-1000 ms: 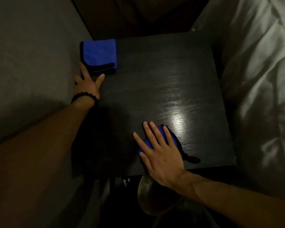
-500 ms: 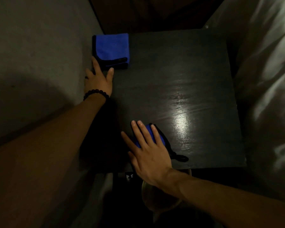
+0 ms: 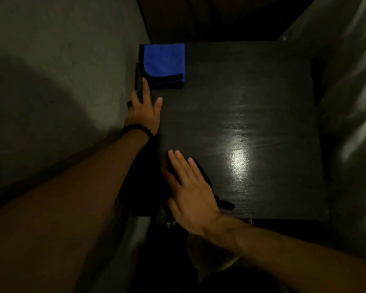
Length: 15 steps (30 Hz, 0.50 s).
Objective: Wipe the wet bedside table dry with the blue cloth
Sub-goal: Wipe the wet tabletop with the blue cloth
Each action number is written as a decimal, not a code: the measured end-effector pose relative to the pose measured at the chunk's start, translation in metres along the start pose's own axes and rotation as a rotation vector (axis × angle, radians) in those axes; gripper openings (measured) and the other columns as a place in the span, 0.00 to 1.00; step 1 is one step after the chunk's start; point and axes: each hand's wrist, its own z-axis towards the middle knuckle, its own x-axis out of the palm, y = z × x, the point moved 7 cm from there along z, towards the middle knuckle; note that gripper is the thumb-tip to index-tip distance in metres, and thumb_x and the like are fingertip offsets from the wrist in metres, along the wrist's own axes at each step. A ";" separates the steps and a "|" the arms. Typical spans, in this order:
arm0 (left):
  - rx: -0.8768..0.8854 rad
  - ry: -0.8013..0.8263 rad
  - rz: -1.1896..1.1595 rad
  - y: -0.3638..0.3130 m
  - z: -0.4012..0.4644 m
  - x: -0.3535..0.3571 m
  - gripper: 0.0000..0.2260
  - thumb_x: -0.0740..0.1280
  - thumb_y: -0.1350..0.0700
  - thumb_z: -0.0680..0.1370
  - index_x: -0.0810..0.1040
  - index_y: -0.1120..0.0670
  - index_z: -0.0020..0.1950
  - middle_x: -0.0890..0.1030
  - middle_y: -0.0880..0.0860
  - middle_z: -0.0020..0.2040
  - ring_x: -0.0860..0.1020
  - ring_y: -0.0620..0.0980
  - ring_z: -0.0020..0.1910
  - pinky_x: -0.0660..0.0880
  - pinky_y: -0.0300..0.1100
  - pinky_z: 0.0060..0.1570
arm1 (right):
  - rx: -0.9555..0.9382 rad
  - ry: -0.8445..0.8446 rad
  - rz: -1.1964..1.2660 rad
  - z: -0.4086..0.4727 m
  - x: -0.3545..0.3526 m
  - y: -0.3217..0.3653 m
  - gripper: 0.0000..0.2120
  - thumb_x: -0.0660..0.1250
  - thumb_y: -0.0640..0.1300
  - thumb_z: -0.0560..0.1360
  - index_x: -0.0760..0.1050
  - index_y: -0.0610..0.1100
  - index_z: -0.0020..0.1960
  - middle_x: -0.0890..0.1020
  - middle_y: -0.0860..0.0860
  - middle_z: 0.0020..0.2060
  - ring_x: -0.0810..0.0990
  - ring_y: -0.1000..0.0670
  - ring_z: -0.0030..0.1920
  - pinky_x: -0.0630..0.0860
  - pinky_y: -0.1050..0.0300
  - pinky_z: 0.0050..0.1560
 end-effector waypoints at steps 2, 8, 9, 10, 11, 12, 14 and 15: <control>-0.001 0.034 -0.023 0.000 0.001 0.001 0.29 0.50 0.41 0.82 0.42 0.48 0.78 0.55 0.61 0.75 0.62 0.64 0.69 0.58 0.58 0.68 | -0.128 0.049 -0.227 -0.003 0.003 -0.006 0.34 0.56 0.51 0.77 0.57 0.47 0.82 0.47 0.41 0.82 0.42 0.43 0.82 0.42 0.46 0.81; -0.011 0.098 0.001 -0.001 0.001 -0.001 0.29 0.49 0.41 0.82 0.40 0.48 0.78 0.53 0.61 0.76 0.59 0.64 0.71 0.55 0.58 0.69 | -0.104 0.085 -0.289 -0.002 0.018 -0.005 0.31 0.50 0.53 0.83 0.46 0.50 0.84 0.43 0.40 0.82 0.39 0.42 0.82 0.38 0.44 0.80; -0.015 0.109 -0.007 -0.001 0.001 -0.002 0.29 0.49 0.42 0.82 0.40 0.48 0.78 0.52 0.61 0.76 0.59 0.63 0.71 0.55 0.58 0.70 | -0.088 0.073 -0.288 -0.001 0.018 -0.003 0.31 0.50 0.53 0.83 0.46 0.49 0.84 0.43 0.40 0.82 0.39 0.42 0.82 0.37 0.45 0.80; -0.019 0.117 -0.006 -0.001 0.000 -0.002 0.29 0.49 0.42 0.82 0.40 0.48 0.78 0.52 0.61 0.76 0.59 0.63 0.72 0.55 0.58 0.70 | -0.073 0.059 -0.281 0.000 0.019 0.000 0.31 0.50 0.53 0.83 0.47 0.49 0.84 0.43 0.40 0.82 0.39 0.42 0.82 0.37 0.45 0.80; -0.024 0.122 0.007 -0.002 0.000 -0.003 0.29 0.49 0.41 0.82 0.39 0.48 0.78 0.52 0.61 0.76 0.59 0.64 0.72 0.55 0.59 0.70 | -0.058 0.053 -0.271 0.002 0.020 0.002 0.31 0.50 0.53 0.83 0.47 0.49 0.84 0.44 0.40 0.82 0.39 0.42 0.82 0.36 0.45 0.80; -0.029 0.125 0.024 -0.003 -0.001 -0.004 0.29 0.49 0.41 0.82 0.39 0.48 0.78 0.52 0.61 0.76 0.59 0.64 0.71 0.55 0.59 0.69 | -0.048 0.054 -0.260 0.004 0.021 0.006 0.31 0.49 0.54 0.82 0.47 0.49 0.84 0.45 0.40 0.82 0.40 0.42 0.82 0.36 0.45 0.80; -0.041 0.126 0.033 -0.004 -0.002 -0.005 0.29 0.50 0.41 0.82 0.39 0.48 0.78 0.52 0.61 0.76 0.60 0.64 0.71 0.57 0.60 0.68 | -0.036 0.054 -0.227 0.008 0.023 0.016 0.32 0.49 0.54 0.81 0.48 0.49 0.84 0.47 0.39 0.82 0.42 0.42 0.82 0.36 0.45 0.80; -0.046 0.128 0.025 -0.004 -0.002 -0.006 0.29 0.50 0.41 0.82 0.39 0.47 0.78 0.52 0.61 0.76 0.60 0.64 0.70 0.58 0.59 0.68 | -0.035 0.052 -0.221 0.011 0.025 0.021 0.33 0.50 0.54 0.81 0.50 0.48 0.83 0.49 0.39 0.82 0.44 0.41 0.82 0.37 0.44 0.80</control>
